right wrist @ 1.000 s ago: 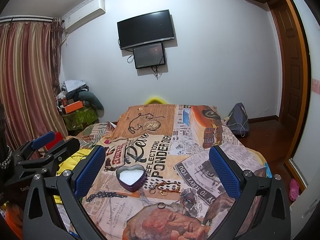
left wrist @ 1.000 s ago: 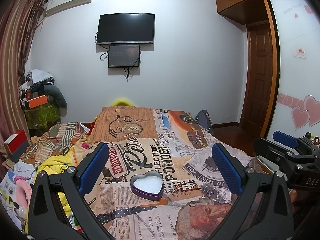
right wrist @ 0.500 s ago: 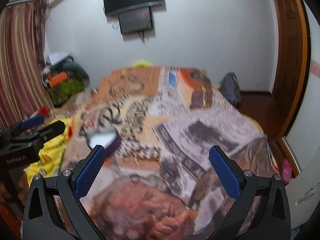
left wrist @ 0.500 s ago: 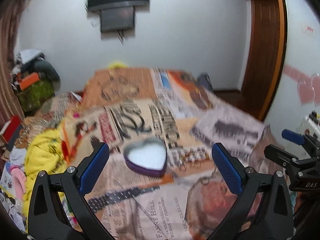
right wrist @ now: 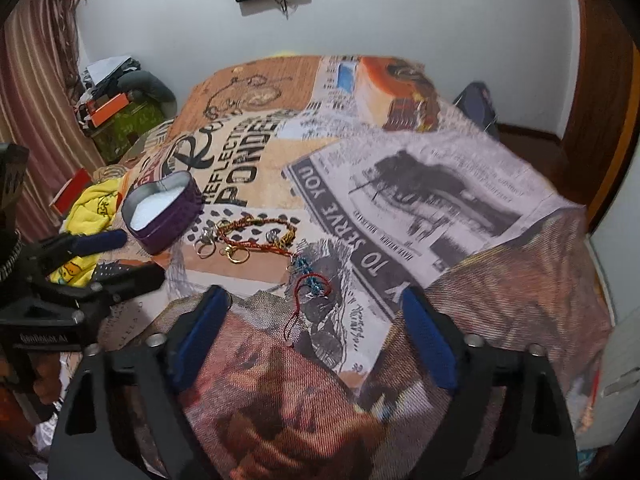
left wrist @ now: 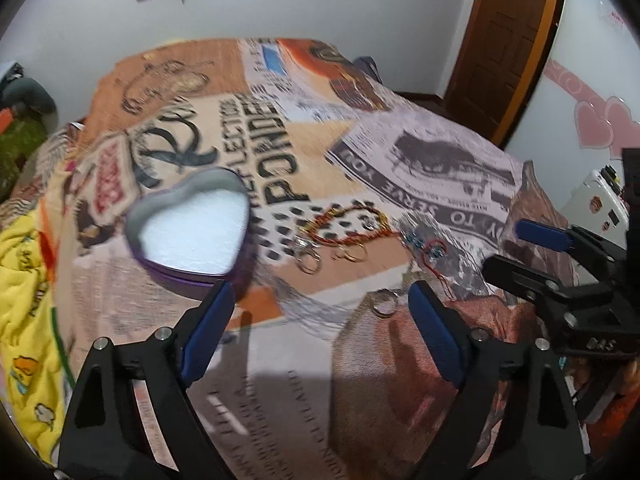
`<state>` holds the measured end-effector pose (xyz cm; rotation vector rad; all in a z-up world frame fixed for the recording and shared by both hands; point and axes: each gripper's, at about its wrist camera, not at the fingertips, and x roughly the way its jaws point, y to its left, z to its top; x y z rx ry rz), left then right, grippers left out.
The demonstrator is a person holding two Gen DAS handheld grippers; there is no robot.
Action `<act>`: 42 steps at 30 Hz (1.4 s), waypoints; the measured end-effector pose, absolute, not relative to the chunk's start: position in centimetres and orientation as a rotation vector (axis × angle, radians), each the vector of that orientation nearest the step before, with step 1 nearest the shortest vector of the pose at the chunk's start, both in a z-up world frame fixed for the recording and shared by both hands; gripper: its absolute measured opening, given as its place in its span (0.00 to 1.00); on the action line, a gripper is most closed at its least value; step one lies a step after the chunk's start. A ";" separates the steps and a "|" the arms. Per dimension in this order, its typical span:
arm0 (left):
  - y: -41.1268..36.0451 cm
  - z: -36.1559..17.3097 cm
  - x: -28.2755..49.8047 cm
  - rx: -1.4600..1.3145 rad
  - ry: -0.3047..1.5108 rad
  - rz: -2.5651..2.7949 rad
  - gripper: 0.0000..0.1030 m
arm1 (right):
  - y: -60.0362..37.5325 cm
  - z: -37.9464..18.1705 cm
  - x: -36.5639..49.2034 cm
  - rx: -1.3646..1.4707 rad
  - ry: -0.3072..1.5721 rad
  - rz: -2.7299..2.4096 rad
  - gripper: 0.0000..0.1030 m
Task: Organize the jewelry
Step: 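Grasp the blue-beaded red-string bracelet with the right tool while the left tool grasps a silver ring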
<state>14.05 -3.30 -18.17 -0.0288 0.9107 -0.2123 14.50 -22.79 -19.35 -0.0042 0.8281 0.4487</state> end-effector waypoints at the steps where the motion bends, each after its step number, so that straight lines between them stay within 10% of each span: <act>1: -3.6 -18.5 14.3 -0.031 0.921 -0.226 0.85 | -22.6 -19.6 14.9 0.004 0.834 0.458 0.73; 16: -6.6 -21.5 15.4 0.003 0.984 -0.357 0.52 | -21.0 -23.0 18.5 -0.004 0.941 0.590 0.27; 24: -6.9 -21.8 15.6 0.026 0.975 -0.357 0.20 | -20.4 -23.6 18.6 -0.062 0.931 0.566 0.22; 26: -6.9 -21.7 15.6 0.020 0.979 -0.356 0.20 | -20.4 -23.6 18.6 -0.063 0.931 0.562 0.08; 42: -5.9 -17.7 13.6 -0.016 0.878 -0.321 0.20 | -22.6 -19.8 16.4 -0.002 0.865 0.525 0.08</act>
